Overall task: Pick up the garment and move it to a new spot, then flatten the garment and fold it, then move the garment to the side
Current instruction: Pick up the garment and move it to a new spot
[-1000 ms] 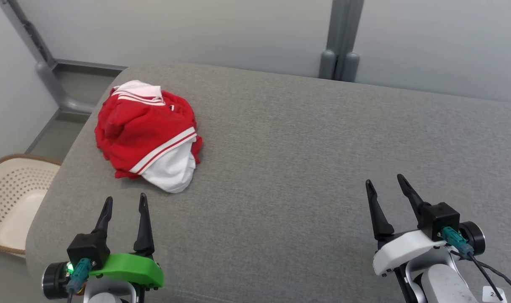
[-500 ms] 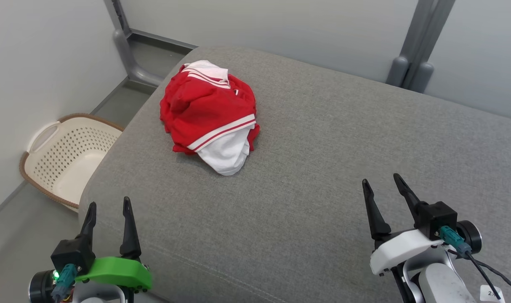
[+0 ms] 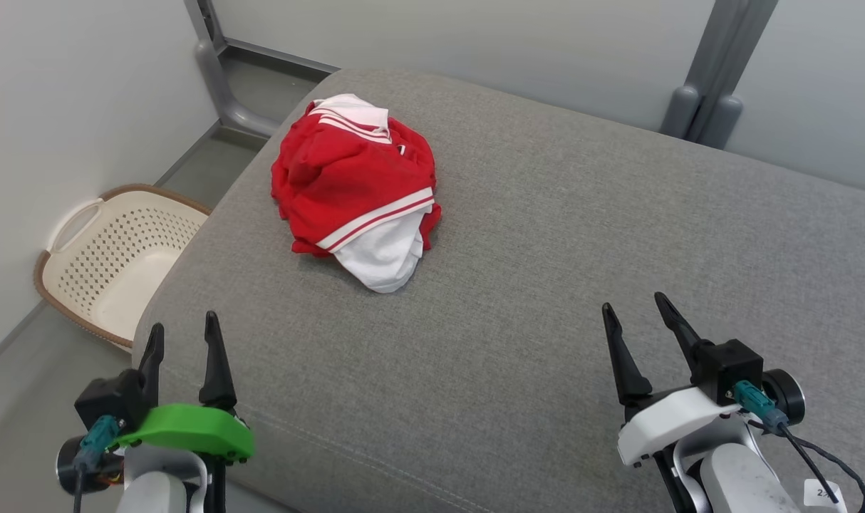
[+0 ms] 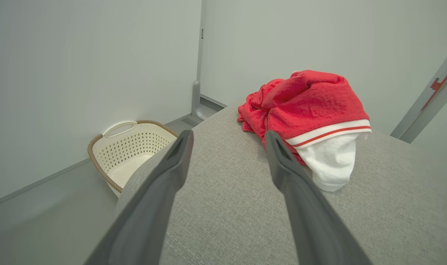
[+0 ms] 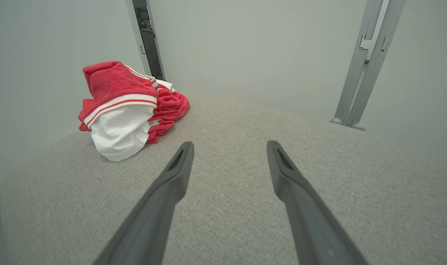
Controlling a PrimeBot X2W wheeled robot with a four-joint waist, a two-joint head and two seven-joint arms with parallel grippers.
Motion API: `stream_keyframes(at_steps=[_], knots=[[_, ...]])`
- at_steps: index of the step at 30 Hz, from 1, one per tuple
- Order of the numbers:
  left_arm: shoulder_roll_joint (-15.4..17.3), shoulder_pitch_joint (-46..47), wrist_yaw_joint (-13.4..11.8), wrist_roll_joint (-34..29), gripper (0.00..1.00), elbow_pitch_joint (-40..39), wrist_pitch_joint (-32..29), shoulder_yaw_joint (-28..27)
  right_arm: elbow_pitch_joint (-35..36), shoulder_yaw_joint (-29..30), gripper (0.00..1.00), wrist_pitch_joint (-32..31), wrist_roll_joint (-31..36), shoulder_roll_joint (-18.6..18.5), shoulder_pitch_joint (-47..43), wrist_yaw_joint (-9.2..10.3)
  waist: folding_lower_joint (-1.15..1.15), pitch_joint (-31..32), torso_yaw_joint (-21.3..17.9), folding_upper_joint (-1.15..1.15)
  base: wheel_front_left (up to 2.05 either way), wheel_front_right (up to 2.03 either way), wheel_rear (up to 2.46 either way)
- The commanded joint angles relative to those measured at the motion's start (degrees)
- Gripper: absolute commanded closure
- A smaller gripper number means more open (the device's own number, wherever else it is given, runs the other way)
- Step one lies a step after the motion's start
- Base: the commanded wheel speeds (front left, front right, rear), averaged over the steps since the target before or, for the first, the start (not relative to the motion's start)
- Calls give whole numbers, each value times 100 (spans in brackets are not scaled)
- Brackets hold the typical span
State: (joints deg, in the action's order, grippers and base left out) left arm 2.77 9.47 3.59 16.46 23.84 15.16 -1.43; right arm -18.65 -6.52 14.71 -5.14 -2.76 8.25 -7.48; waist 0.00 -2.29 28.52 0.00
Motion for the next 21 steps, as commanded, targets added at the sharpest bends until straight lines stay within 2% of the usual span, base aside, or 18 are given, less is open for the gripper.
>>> stream_keyframes(at_steps=[1, 7, 12, 16, 21], knots=[[21, 260, 49, 82, 0, 152, -1, 20, 14, -24, 0, -17, -5, -22, 65, -3, 0, -99, -152, 0, 0, 0, 0], [58, 1442, 78, 519, 0, 1026, -427, -152, 129, -90, 0, -98, 126, -24, 202, -3, 0, -375, -602, 0, 0, 0, 0], [141, 2446, 124, 891, 0, 1737, -1150, -266, 253, -138, 0, -177, 205, -22, 316, -3, 0, -666, -1022, 0, 0, 0, 0], [250, 3096, 35, 1119, 0, 2198, -1666, -401, 351, -159, 0, -230, 297, -24, 412, -3, 0, -894, -1349, 0, 0, 0, 0], [496, 3630, -236, 1294, 0, 2664, -2267, -549, 475, -178, 0, -276, 350, -22, 508, -2, 0, -1121, -1665, 0, 0, 0, 0]])
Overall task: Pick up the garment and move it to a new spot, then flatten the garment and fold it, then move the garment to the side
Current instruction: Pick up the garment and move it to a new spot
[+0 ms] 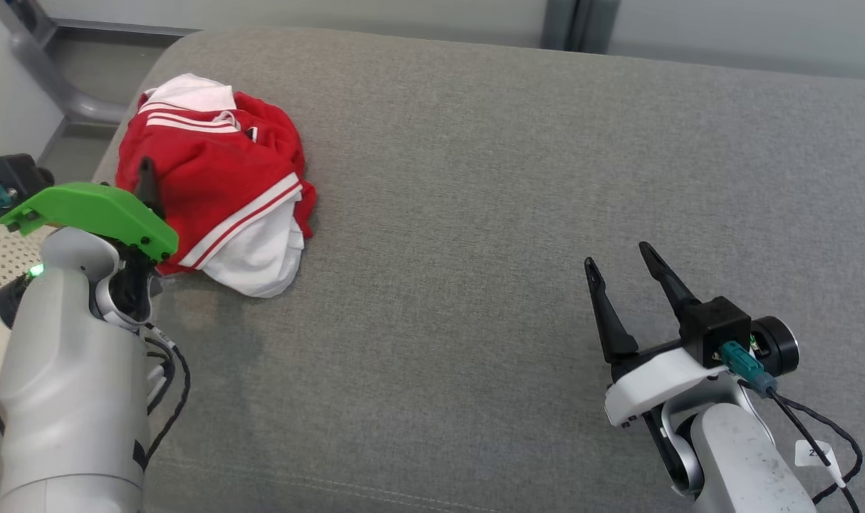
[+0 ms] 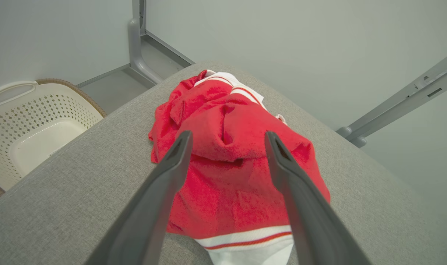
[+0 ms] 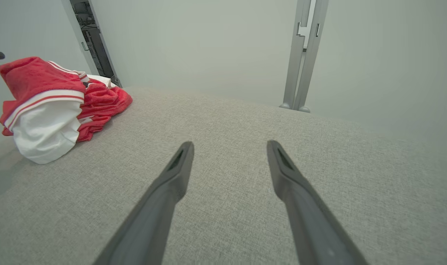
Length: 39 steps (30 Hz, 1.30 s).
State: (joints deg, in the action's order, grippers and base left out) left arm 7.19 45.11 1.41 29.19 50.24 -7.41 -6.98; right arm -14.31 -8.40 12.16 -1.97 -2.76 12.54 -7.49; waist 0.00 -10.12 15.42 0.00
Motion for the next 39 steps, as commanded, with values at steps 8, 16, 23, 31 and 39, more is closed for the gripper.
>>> stream_keyframes(at_steps=[8, 16, 23, 31, 39], knots=[[285, 376, -296, 164, 0, 457, -421, -149, 96, -31, 0, 1, -9, -21, 195, -1, 0, -549, -693, 0, 0, 0, 0], [415, 453, -327, 5, 100, 602, -477, 41, -14, 20, 0, 66, -69, -20, 180, -2, 0, -477, -739, 0, 0, 0, 0], [334, 694, -202, -85, 100, 255, 154, 177, -137, -31, 0, 107, -161, -20, 105, -1, 0, -153, -646, 0, 0, 0, 0], [62, 1276, 191, -169, 100, -428, 648, 486, -261, -151, 0, 180, -371, -25, 68, -1, 0, 333, -927, 0, 0, 0, 0], [-235, 1691, 397, -116, 100, -1199, 523, 958, -361, -275, 0, 238, -598, -19, -30, -2, 0, 566, -1737, 0, 0, 0, 0]])
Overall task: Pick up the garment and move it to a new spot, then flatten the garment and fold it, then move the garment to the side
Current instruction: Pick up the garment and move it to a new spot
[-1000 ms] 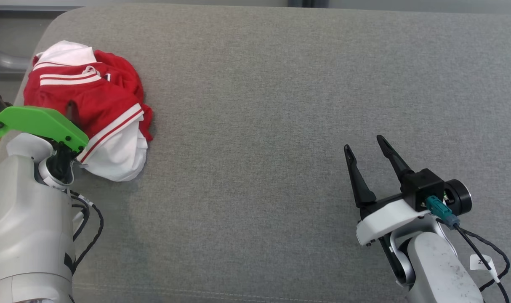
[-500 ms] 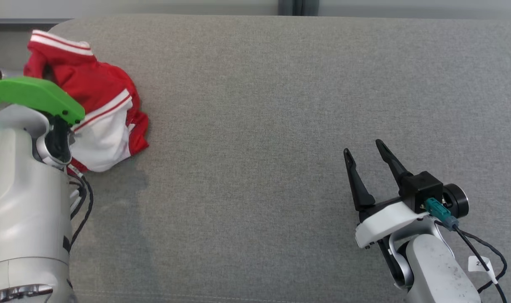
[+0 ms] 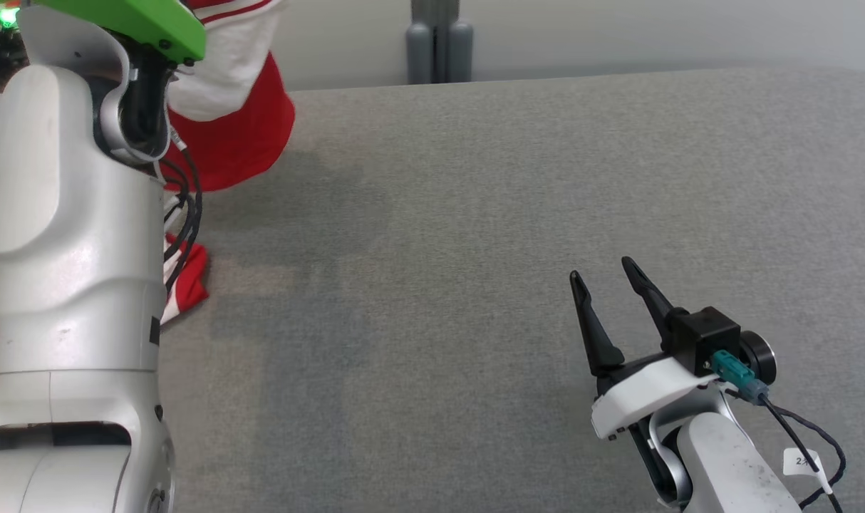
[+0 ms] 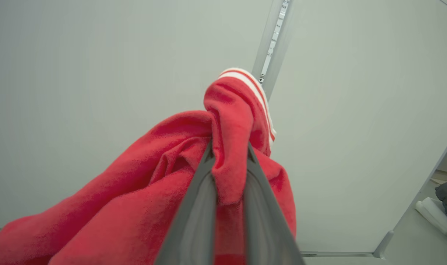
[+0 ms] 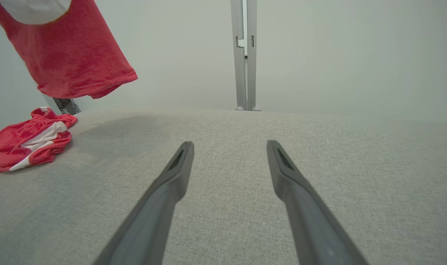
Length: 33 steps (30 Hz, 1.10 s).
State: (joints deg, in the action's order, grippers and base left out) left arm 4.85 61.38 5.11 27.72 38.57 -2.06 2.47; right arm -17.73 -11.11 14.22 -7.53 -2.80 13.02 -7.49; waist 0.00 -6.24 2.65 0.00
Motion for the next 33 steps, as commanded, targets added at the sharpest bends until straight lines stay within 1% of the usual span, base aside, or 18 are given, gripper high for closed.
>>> stream_keyframes(at_steps=[1, 6, 9, 13, 17, 20, 24, 28, 29, 30, 33], knots=[[-43, 89, 45, 44, 100, -122, -19, 90, -30, -18, 0, 42, -62, -16, -92, -1, 0, 194, -593, 0, 0, 0, 0], [-157, 118, 70, 205, 100, -479, -34, 421, -84, -52, 0, 59, -93, -14, -67, -1, 0, 175, -1219, 0, 0, 0, 0], [-178, -26, 35, 302, 100, -605, -87, 634, -72, -96, 0, 68, -126, -15, -18, -1, 0, 103, -1657, 0, 0, 0, 0], [-188, -270, -4, 393, 100, -577, -136, 907, -49, -7, 0, 84, -129, -13, -10, -1, 0, -20, -2116, 0, 0, 0, 0], [-180, -658, -84, 662, 100, -409, -166, 1157, -61, 42, 0, 97, -158, -9, -25, -1, 0, -139, -2436, 0, 0, 0, 0], [-180, -961, -179, 659, 100, -204, -173, 1362, -43, 59, 0, 98, -203, -8, -30, -2, 0, -237, -2555, 0, 0, 0, 0], [-176, -1405, -265, 632, 100, 200, -153, 1625, -28, 73, 0, 102, -235, -8, -41, -2, 0, -316, -2570, 0, 0, 0, 0], [-180, -1757, -222, 772, 100, 593, -113, 1924, 21, 105, 0, 103, -236, -9, -50, -1, 0, -336, -2446, 0, 0, 0, 0], [-180, -1808, -188, 827, 71, 643, -88, 1995, 31, 116, 0, 104, -240, -10, -39, -2, 0, -335, -2410, 0, 0, 0, 0], [-180, -1833, -154, 849, 0, 684, -36, 2092, 44, 128, 0, 104, -243, -9, -24, -2, 0, -328, -2355, 0, 0, 0, 0], [-180, -1927, -73, 1015, 0, 687, 164, 2269, 71, 170, 0, 104, -226, -13, -26, -2, 0, -278, -2191, 0, 0, 0, 0]])
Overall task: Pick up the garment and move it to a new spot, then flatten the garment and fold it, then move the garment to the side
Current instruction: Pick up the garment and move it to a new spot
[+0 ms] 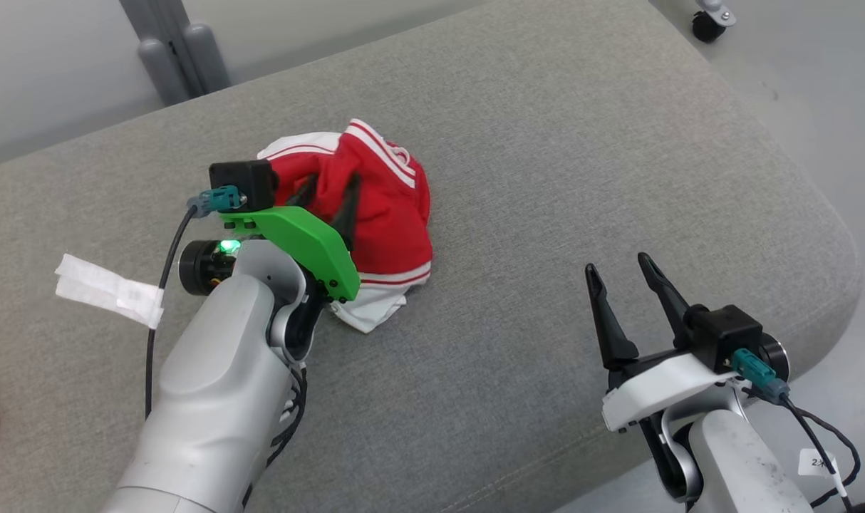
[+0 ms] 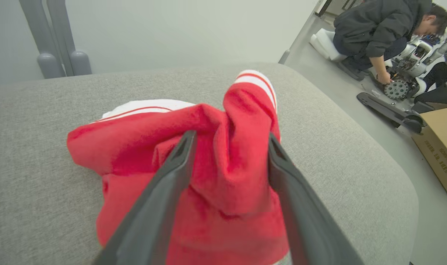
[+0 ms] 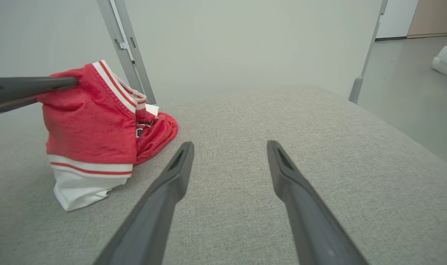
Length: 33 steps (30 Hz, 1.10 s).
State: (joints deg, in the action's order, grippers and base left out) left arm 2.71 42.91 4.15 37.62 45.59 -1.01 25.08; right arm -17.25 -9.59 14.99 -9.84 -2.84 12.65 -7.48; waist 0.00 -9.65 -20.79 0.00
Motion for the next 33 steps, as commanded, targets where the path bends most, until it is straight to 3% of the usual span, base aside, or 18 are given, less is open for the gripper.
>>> stream_keyframes(at_steps=[1, 6, 11, 15, 21, 27, 33], knots=[[36, -97, 49, 51, 0, -59, 205, 32, 40, 46, 0, 28, 25, -7, -9, -2, 0, 95, 227, 0, 0, 0, 0], [46, -314, 157, 210, 0, -420, 1012, -86, 53, 290, 0, 28, 121, -9, -153, -2, 0, 284, 600, 0, 0, 0, 0], [339, -931, 200, 130, 0, -1105, 1563, -358, 118, 649, 0, 28, 266, -8, -267, -3, 0, 480, 973, 0, 0, 0, 0], [585, -1704, 123, -107, 0, -1848, 1621, -830, 180, 746, 0, 27, 425, -12, -348, -2, 0, 604, 1181, 0, 0, 0, 0], [595, -2993, 132, -880, 0, -2915, 1615, -1474, 269, 975, 0, -29, 593, -11, -543, -2, 0, 688, 1563, 0, 0, 0, 0], [523, -3733, 242, -1463, 0, -3195, 1616, -1785, 293, 1030, 0, -142, 604, -12, -729, -2, 0, 768, 1864, 0, 0, 0, 0], [348, -4114, 291, -1652, 0, -3281, 1617, -2091, 322, 1046, 0, -201, 524, -11, -859, -2, 0, 832, 2006, 0, 0, 0, 0]])
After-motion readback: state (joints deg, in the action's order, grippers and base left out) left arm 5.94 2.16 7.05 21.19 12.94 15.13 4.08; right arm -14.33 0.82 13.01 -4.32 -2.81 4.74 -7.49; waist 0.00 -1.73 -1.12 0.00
